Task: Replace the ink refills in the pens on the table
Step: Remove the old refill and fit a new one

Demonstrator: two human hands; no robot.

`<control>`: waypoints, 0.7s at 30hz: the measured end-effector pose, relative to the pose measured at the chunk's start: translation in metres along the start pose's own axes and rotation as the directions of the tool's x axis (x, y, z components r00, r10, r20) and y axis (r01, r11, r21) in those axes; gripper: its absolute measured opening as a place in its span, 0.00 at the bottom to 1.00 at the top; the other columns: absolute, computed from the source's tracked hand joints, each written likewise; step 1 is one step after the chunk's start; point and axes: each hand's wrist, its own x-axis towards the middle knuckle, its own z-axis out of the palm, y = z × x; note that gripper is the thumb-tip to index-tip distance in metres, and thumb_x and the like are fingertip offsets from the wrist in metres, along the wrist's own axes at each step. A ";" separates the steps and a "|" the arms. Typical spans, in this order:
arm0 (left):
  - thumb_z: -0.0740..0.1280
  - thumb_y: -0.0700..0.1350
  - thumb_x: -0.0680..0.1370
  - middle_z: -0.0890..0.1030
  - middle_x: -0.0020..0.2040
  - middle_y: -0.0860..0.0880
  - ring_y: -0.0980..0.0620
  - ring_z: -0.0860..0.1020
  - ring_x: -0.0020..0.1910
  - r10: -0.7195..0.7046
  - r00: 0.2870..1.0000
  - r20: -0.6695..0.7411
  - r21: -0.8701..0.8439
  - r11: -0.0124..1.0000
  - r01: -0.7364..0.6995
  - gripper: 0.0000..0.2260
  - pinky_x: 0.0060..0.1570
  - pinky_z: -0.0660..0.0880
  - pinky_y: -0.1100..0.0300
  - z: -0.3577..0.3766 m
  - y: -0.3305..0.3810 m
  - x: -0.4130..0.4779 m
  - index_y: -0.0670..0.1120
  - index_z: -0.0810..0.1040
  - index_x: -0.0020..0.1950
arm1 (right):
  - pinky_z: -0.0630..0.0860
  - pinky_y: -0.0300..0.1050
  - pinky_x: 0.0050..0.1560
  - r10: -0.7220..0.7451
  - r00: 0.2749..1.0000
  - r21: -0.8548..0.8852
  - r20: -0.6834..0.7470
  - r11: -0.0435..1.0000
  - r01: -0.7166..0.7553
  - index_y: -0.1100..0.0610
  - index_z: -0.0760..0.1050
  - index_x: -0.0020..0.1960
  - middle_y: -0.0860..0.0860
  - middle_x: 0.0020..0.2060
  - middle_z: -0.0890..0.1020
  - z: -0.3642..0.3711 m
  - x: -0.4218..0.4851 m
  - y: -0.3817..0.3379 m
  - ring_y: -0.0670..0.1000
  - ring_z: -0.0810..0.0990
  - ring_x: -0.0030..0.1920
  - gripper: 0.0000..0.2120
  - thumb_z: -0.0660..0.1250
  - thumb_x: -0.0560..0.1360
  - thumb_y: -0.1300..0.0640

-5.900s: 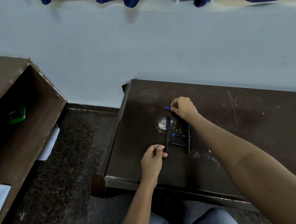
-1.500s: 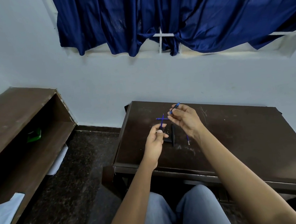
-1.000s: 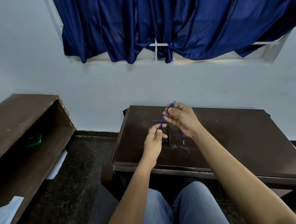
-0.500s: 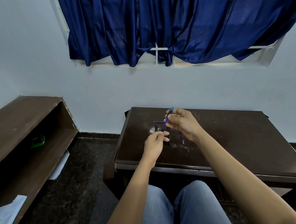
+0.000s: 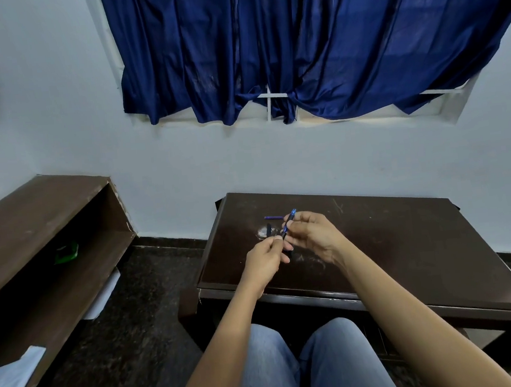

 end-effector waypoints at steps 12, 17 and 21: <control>0.61 0.49 0.80 0.80 0.38 0.51 0.57 0.70 0.29 -0.019 1.000 -0.013 -0.060 0.998 0.019 0.09 0.24 0.65 0.68 0.000 -0.007 -0.011 0.47 0.79 0.49 | 0.80 0.37 0.42 -0.009 0.998 0.030 -0.065 0.999 0.011 0.59 0.78 0.48 0.52 0.41 0.83 0.001 -0.010 0.013 0.46 0.82 0.40 0.07 0.63 0.77 0.68; 0.55 0.50 0.82 0.81 0.36 0.54 0.59 0.72 0.33 -0.007 0.999 -0.043 -0.021 1.000 0.007 0.17 0.36 0.68 0.61 0.000 -0.008 -0.012 0.51 0.81 0.41 | 0.79 0.36 0.40 -0.015 0.998 0.024 -0.057 1.000 0.016 0.59 0.78 0.48 0.52 0.40 0.82 0.001 -0.015 0.016 0.46 0.81 0.39 0.05 0.65 0.76 0.67; 0.63 0.45 0.79 0.81 0.39 0.52 0.59 0.74 0.35 0.020 0.996 -0.088 -0.075 0.997 -0.027 0.07 0.38 0.70 0.63 0.000 -0.014 -0.014 0.50 0.81 0.44 | 0.80 0.37 0.40 -0.028 0.999 0.032 -0.044 0.999 0.029 0.59 0.78 0.48 0.52 0.39 0.82 0.002 -0.019 0.020 0.47 0.81 0.38 0.06 0.65 0.76 0.68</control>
